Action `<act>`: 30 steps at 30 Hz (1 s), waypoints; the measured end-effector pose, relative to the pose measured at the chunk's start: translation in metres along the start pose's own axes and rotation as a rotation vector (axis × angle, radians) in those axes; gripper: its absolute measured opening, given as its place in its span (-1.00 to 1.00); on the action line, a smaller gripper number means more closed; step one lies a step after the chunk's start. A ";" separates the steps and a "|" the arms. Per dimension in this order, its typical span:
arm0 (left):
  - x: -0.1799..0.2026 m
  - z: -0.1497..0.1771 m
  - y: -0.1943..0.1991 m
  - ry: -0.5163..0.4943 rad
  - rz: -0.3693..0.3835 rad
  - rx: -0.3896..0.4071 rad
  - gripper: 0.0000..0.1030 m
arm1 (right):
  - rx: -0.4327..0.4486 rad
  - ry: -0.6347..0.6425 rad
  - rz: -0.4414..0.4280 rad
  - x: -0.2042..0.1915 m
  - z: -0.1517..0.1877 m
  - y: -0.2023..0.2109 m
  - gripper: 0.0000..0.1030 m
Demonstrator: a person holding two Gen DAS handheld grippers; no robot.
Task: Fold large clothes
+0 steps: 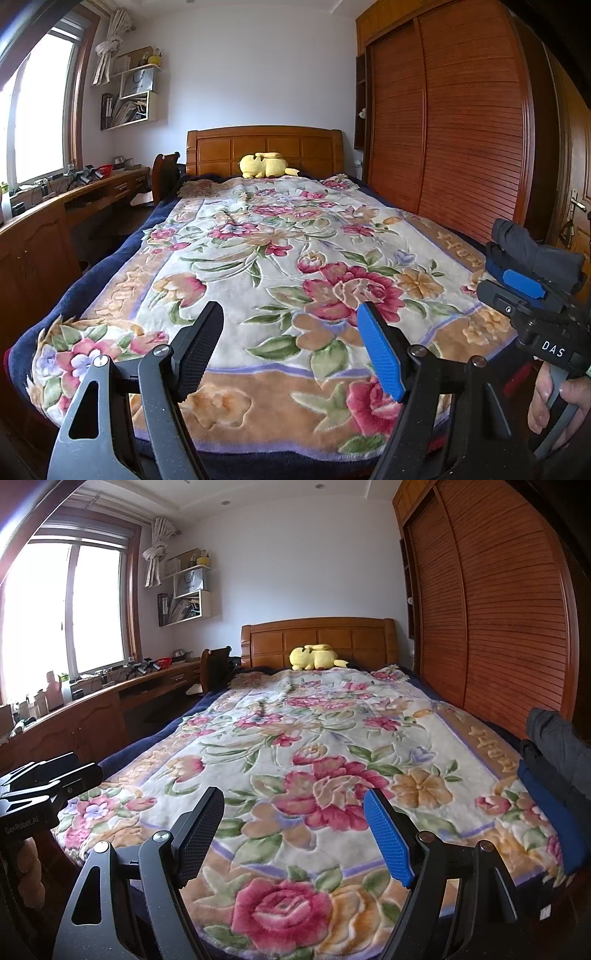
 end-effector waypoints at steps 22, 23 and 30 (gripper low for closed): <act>-0.002 -0.003 0.003 -0.007 0.000 0.001 0.47 | 0.009 -0.003 0.013 -0.004 0.001 -0.001 0.56; 0.000 -0.003 0.003 -0.006 0.001 0.000 0.47 | 0.008 -0.004 0.011 -0.004 0.001 -0.001 0.56; 0.000 -0.003 0.004 -0.007 0.002 -0.003 0.47 | 0.011 -0.003 0.013 -0.005 0.000 0.000 0.57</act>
Point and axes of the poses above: each gripper's, at about its wrist camera, not at the fingertips, and y roughly against the way its jaws point, x to its right, z to its underside, the point moved 9 cm from there along -y, roughly the way its jaws point, and after that the axes turned 7 degrees about y, right-handed, at the moved point
